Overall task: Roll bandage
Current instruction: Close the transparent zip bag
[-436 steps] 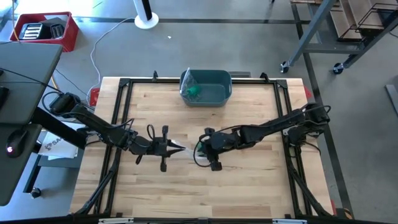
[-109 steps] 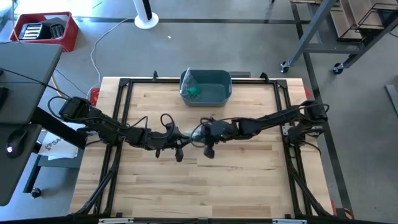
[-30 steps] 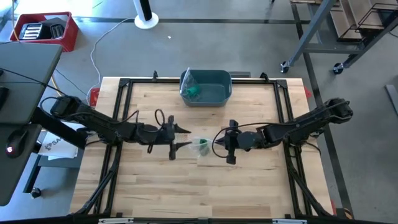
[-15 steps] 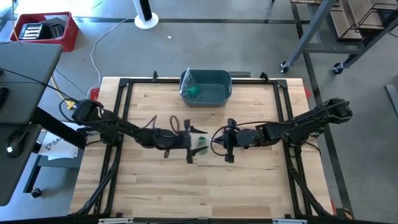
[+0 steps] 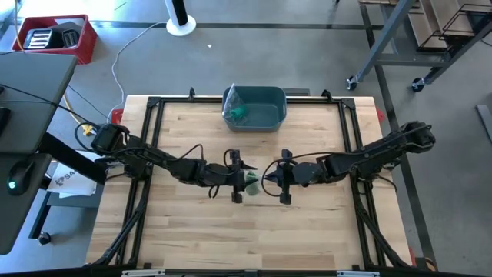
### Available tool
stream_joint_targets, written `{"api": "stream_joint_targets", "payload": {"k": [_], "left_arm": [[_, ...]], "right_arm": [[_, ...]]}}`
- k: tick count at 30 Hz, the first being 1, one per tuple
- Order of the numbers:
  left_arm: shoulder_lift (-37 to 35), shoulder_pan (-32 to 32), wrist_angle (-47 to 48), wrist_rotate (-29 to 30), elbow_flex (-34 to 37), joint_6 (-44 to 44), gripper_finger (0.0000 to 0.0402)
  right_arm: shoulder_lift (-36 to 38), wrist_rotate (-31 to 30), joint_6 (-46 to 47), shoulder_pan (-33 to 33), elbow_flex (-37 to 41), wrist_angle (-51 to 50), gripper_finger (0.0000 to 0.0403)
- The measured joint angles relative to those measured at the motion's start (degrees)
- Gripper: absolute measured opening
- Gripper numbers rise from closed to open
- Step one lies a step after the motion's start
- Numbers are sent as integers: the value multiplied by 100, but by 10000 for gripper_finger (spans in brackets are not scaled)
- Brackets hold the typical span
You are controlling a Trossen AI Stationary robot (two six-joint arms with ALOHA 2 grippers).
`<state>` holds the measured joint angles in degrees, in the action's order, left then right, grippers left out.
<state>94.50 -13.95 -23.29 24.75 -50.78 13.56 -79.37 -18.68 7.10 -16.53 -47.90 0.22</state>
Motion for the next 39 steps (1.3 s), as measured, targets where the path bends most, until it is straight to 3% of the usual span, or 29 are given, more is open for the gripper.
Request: {"api": "stream_joint_targets", "payload": {"k": [15, 18, 25, 29, 33, 39], "left_arm": [[-359, -44, 557, -7, 0, -258, 6], [-393, -45, 481, -45, 0, -181, 16], [-363, 63, 375, -678, 0, -622, 119], [-363, 85, 359, -758, 0, -734, 146], [-363, 83, 232, -756, 0, -716, 124], [-363, 81, 230, -750, 0, -652, 43]], "right_arm": [[-2, -31, 43, 0, -2, -152, 0], [-2, -28, 41, -2, -2, -73, 0], [-2, -25, -64, -2, -2, 88, 0], [-2, -24, -66, -2, -2, 88, 0], [-2, -24, -61, -2, -2, 88, 0], [-2, -24, -53, -2, -2, 90, 0]]}}
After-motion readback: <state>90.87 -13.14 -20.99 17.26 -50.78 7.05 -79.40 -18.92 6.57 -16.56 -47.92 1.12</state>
